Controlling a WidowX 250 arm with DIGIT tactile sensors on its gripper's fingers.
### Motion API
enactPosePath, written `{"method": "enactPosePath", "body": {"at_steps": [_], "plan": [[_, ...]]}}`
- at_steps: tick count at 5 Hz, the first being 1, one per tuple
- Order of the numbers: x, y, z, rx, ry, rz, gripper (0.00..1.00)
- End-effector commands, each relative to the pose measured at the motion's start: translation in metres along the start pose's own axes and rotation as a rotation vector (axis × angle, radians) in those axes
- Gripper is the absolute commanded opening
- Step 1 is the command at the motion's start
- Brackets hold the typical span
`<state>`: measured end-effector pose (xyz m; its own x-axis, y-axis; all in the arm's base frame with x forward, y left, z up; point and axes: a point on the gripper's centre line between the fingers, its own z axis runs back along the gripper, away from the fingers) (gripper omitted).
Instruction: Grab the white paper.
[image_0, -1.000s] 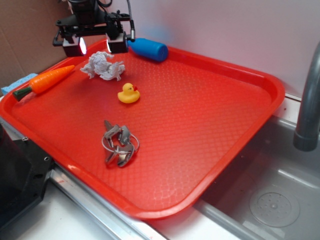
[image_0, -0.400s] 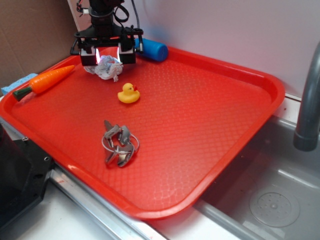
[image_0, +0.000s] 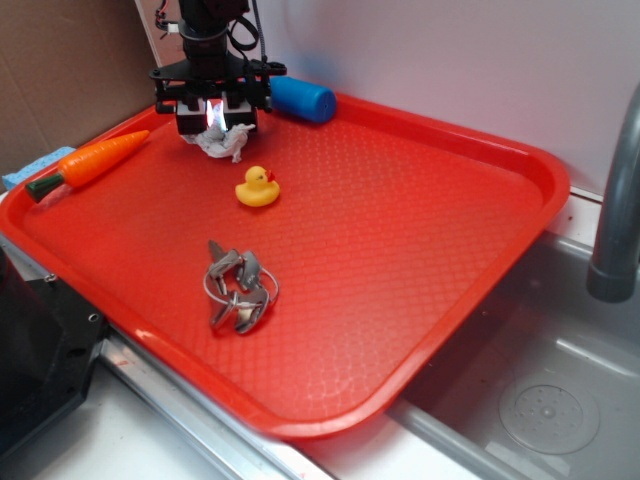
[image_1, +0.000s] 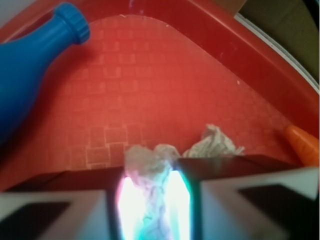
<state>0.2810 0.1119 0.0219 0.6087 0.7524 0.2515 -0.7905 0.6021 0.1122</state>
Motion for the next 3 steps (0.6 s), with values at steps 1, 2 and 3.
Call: {"method": "enactPosePath", "body": {"at_steps": [1,2,3], "plan": [[0.01,0.0,0.05,-0.092,0.028,-0.035,0.0],[-0.011,-0.02,0.081,-0.117,0.128,-0.221,0.0],[-0.047,-0.03,0.127,-0.185,0.123,-0.41,0.0]]}}
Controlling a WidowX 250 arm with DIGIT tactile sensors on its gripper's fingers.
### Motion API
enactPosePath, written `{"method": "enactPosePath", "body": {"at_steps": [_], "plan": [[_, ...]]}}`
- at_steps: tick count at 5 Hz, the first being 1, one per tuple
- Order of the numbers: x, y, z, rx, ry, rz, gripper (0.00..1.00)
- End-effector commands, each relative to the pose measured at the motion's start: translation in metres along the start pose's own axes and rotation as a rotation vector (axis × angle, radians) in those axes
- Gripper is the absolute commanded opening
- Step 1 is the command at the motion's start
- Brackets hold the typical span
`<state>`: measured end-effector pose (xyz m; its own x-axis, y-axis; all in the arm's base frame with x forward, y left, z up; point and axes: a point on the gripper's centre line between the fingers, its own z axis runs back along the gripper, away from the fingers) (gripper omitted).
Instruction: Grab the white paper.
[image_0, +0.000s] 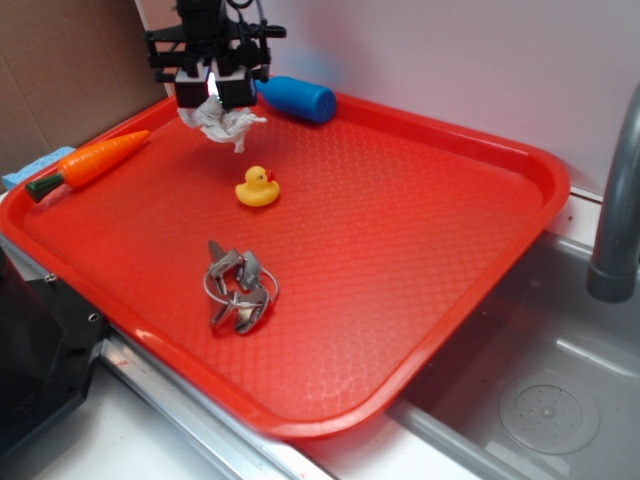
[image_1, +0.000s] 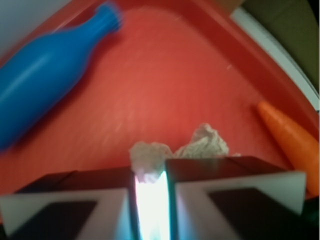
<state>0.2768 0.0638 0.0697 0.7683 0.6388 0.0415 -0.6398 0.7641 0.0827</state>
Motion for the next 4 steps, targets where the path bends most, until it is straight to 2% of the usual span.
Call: {"method": "enactPosePath", "body": {"at_steps": [1,2,3,4], "plan": [[-0.066,-0.024,0.088,-0.124,-0.014,-0.393,0.0],[-0.085,-0.019,0.101,-0.142,-0.026,-0.472,0.0],[-0.096,-0.006,0.109,-0.189,-0.094,-0.473,0.0],[-0.092,-0.003,0.108,-0.148,-0.067,-0.453,0.0]]}}
